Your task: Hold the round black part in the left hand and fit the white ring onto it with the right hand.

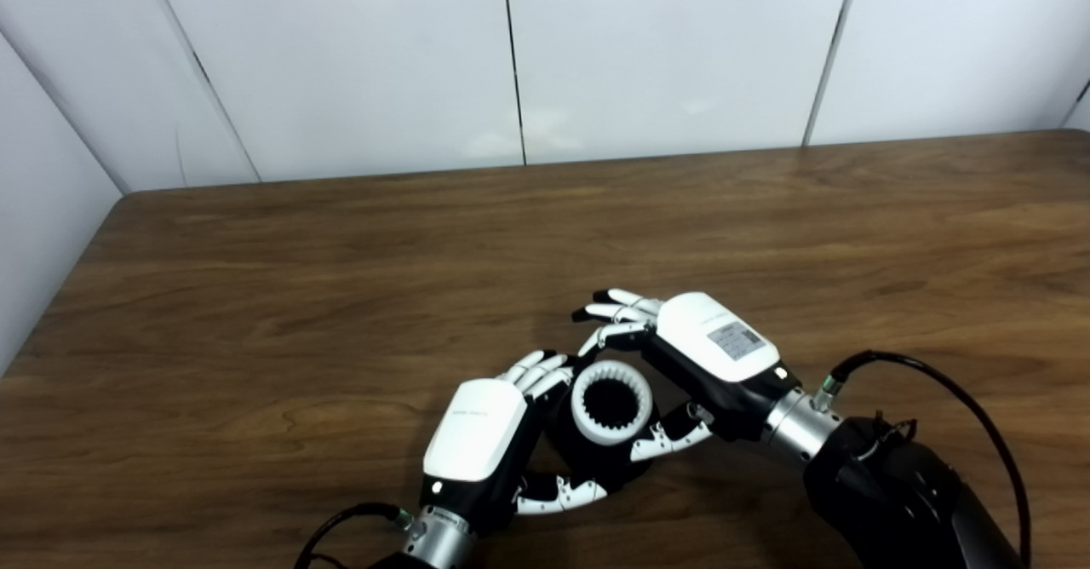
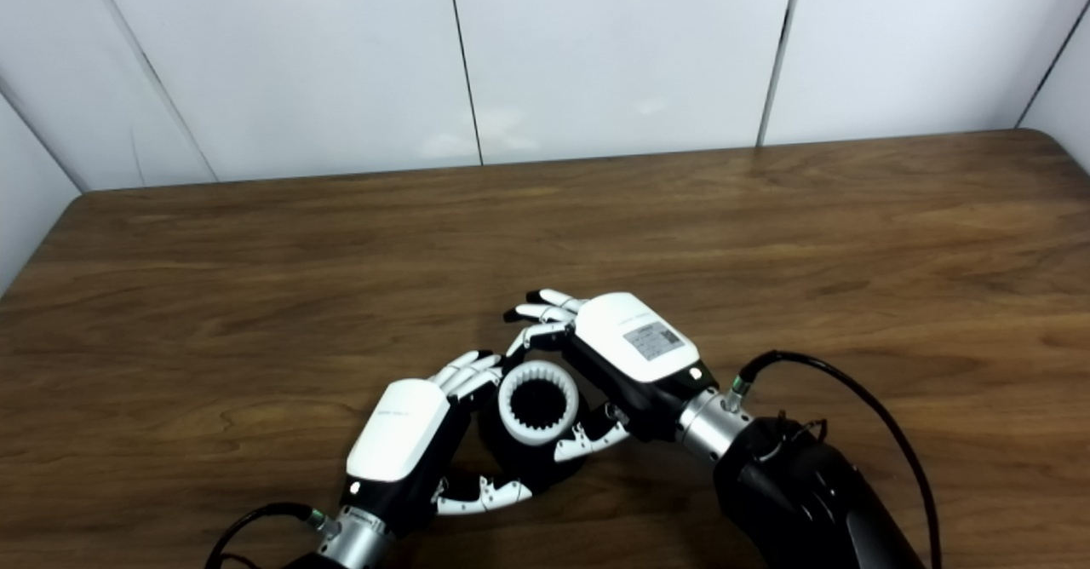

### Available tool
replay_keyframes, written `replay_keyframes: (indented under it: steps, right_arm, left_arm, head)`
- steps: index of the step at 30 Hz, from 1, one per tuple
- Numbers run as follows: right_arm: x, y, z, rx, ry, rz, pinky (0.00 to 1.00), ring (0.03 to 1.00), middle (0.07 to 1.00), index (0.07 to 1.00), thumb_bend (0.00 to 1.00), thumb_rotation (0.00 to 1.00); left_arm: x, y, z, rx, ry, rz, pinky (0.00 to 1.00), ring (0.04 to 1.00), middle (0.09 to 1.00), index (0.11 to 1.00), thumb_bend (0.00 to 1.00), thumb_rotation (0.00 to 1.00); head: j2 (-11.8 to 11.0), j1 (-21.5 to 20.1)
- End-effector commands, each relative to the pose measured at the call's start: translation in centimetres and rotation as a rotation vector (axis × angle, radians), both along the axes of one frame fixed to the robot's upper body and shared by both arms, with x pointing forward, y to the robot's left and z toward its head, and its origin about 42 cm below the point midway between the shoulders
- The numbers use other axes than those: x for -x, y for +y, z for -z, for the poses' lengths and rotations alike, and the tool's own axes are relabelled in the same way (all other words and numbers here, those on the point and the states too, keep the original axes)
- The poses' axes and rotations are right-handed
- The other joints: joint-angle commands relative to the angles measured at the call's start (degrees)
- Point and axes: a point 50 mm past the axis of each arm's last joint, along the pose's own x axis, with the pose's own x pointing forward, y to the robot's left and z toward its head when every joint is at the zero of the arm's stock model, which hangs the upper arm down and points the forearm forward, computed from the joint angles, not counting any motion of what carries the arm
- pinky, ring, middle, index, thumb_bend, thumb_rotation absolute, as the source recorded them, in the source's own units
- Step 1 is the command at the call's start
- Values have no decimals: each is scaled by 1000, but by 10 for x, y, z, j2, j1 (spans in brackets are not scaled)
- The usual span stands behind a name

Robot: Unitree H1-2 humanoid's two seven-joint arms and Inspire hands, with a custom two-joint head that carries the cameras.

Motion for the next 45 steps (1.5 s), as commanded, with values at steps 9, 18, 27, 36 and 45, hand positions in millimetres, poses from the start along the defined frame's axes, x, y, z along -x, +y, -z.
replay_keyframes:
  steps: [9, 18, 27, 36, 45]
  right_arm:
    - [-5, -6, 2, 19, 16, -6, 838, 929, 871, 496, 523, 155]
    - [-8, -9, 9, 31, 62, -4, 830, 925, 870, 497, 522, 158]
    - [-12, -10, 13, 62, 100, 4, 838, 926, 880, 724, 847, 324]
    - [-13, -11, 12, 80, 127, 3, 854, 937, 894, 775, 904, 391]
    - [-13, -12, 9, 76, 126, 7, 850, 938, 899, 782, 928, 411]
  left_arm:
    - [1, 2, -3, -4, 1, -28, 751, 904, 869, 764, 723, 419]
    - [1, 0, -4, -2, -10, -31, 753, 899, 867, 759, 738, 413]
    - [1, 0, -4, -3, -11, -33, 752, 900, 865, 760, 737, 421]
    - [1, 0, -6, -3, -2, -26, 757, 903, 867, 766, 741, 427]
    - [0, -2, -4, 14, 6, -42, 775, 906, 865, 783, 794, 427]
  head:
    - [4, 0]
    - [5, 1]
    - [5, 1]
    - [7, 0]
    - [6, 0]
